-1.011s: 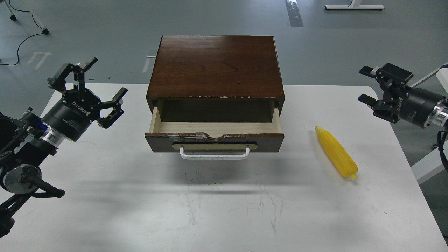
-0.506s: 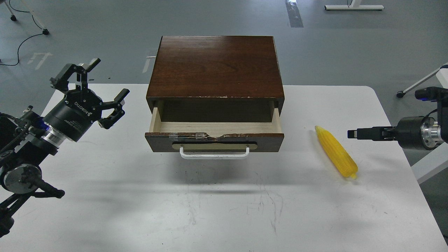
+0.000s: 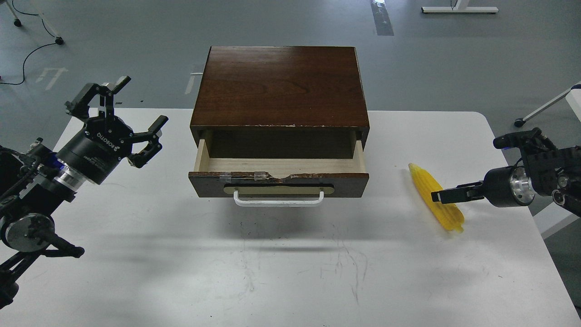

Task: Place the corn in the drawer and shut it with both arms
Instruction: 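Lower the right gripper onto the corn cob and close it, then lift the corn cob with the right gripper and carry it over the drawer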

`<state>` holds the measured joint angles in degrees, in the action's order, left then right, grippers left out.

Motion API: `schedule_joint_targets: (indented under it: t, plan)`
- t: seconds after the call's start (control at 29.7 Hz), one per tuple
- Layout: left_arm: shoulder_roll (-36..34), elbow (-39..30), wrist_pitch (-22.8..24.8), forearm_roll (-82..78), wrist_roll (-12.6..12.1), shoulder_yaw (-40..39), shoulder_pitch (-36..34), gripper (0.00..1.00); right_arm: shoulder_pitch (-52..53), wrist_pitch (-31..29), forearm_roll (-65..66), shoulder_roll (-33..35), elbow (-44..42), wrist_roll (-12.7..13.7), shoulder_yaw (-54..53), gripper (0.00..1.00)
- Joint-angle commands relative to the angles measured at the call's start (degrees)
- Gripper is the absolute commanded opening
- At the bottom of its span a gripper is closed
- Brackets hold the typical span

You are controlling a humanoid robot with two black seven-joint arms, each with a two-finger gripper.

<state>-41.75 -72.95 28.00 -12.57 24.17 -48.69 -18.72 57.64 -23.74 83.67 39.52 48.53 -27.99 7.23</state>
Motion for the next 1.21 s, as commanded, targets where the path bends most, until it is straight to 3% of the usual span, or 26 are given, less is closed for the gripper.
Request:
schedule_joint_targets:
  t: [0.0, 0.1, 0.2, 0.24, 0.3, 0.34, 0.47, 0.88, 1.01, 1.18]
  plan:
    - [-0.09, 0.0, 0.0, 0.0, 0.0, 0.0, 0.0, 1.0, -0.08, 0.01, 0.0, -0.24, -0.19, -0.01, 0.85, 0.93]
    - [-0.09, 0.0, 0.0, 0.0, 0.0, -0.09, 0.0, 1.0, 0.36, 0.01, 0.0, -0.15, -0.19, -0.01, 3.23, 0.78]
    - [-0.09, -0.09, 0.0, 0.0, 0.0, 0.0, 0.0, 1.0, 0.36, 0.01, 0.0, 0.11, -0.19, -0.01, 3.93, 0.48]
    - [-0.09, -0.09, 0.0, 0.0, 0.0, 0.0, 0.0, 1.0, 0.36, 0.01, 0.0, 0.12, -0.11, -0.01, 4.19, 0.29]
    - [-0.09, -0.09, 0.0, 0.0, 0.0, -0.09, 0.0, 1.0, 0.36, 0.01, 0.0, 0.2, -0.02, -0.01, 4.2, 0.14]
    - [-0.09, -0.18, 0.0, 0.0, 0.0, 0.0, 0.0, 1.0, 0.36, 0.01, 0.0, 0.2, -0.02, -0.01, 4.2, 0.11]
    - [-0.44, -0.18, 0.0, 0.0, -0.09, -0.09, 0.0, 1.0, 1.76, 0.18, -0.44, 0.73, 0.42, -0.01, 3.59, 0.1]
    - [-0.44, -0.26, 0.0, 0.0, -0.09, -0.09, -0.09, 1.0, 30.93, -0.25, -8.96, 4.77, 9.46, -0.01, 3.23, 0.12]
    - [-0.44, -0.26, 0.0, 0.0, -0.09, -0.09, -0.09, 1.0, 39.81, -0.61, -9.14, 2.85, 15.0, -0.01, 4.9, 0.13]
    - [-0.35, -0.26, 0.0, 0.0, -0.09, -0.09, -0.09, 1.0, 48.86, -0.69, -8.96, -4.26, 21.5, -0.01, 11.3, 0.13]
